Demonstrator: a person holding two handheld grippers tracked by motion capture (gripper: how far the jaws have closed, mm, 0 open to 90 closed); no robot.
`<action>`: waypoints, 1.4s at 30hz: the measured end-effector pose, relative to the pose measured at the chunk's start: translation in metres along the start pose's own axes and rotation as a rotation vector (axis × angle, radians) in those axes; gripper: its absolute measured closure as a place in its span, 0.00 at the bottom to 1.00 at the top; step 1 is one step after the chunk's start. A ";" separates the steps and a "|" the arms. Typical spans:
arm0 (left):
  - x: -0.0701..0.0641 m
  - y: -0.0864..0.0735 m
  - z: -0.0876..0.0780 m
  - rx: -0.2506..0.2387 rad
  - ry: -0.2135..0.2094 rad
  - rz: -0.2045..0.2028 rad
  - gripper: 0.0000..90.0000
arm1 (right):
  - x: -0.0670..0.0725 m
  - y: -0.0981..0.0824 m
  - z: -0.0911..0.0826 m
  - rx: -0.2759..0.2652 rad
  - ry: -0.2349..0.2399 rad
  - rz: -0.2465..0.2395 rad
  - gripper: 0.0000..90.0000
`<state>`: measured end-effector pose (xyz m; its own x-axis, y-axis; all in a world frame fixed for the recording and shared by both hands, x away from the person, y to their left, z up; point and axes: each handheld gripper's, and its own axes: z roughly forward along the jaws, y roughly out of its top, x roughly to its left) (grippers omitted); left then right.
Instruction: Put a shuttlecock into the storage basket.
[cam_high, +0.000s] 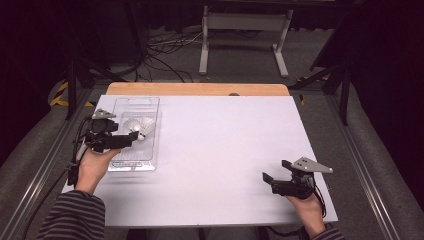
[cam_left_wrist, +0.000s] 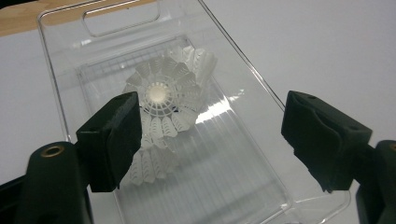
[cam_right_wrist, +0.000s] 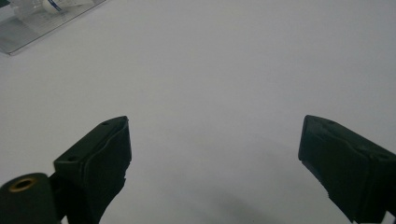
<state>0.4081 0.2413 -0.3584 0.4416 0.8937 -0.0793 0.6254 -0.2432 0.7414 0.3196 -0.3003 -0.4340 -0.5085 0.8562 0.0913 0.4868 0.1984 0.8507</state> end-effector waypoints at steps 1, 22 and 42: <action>-0.001 -0.001 -0.001 -0.004 0.002 0.007 0.23 | 0.000 0.000 0.000 0.000 0.000 0.000 0.11; -0.009 -0.017 -0.017 -0.047 -0.030 0.018 0.24 | 0.001 0.000 0.001 0.008 0.005 -0.010 0.11; -0.010 -0.028 -0.026 -0.060 -0.030 0.032 0.24 | 0.001 0.000 0.002 0.014 0.009 -0.014 0.11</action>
<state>0.3695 0.2490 -0.3605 0.4804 0.8739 -0.0740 0.5711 -0.2477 0.7826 0.3204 -0.2989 -0.4350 -0.5217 0.8489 0.0844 0.4899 0.2170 0.8443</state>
